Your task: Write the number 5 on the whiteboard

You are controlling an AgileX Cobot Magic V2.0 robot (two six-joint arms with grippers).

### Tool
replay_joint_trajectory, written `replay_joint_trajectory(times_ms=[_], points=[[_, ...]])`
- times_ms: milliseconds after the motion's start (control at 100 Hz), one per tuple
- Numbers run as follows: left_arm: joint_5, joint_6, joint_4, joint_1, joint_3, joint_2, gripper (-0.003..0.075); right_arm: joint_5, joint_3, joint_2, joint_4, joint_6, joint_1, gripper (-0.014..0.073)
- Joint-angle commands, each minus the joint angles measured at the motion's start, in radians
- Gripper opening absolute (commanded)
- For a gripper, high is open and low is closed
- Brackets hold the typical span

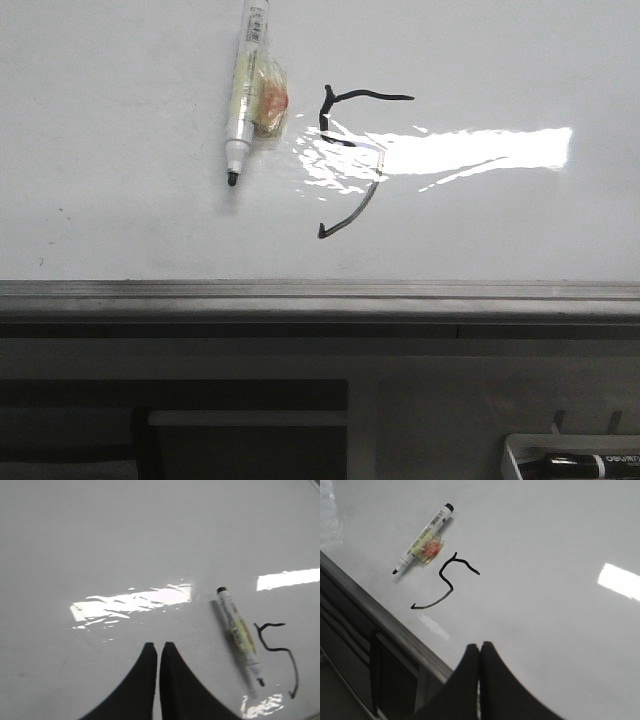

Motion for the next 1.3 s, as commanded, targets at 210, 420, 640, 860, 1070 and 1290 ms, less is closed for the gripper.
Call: replay_joint_trajectory(times_ms=[210,420,640,860,1070,1290], points=[[-0.068,0.168,-0.198,0.081,0.119,-0.105,-0.002,-0.048,-0.023,0.013,-0.048,0.004,-0.007,-0.0062],[0.141,0.168,-0.216,0.132,0.15,-0.193,-0.002,-0.048,-0.023,0.013,-0.048,0.004,-0.007,-0.0062],[0.419,0.168,-0.252,0.169,0.15,-0.269,-0.002,-0.048,-0.023,0.013,-0.048,0.004,-0.007,-0.0062],[0.415,0.168,-0.252,0.205,0.15,-0.267,-0.002,-0.048,-0.023,0.013,-0.048,0.004,-0.007,-0.0062],[0.415,0.168,-0.252,0.205,0.15,-0.267,-0.002,-0.048,-0.023,0.013,-0.048,0.004,-0.007,-0.0062],[0.415,0.168,-0.252,0.205,0.15,-0.267,-0.002,-0.048,-0.023,0.013,-0.048,0.004,-0.007,-0.0062]])
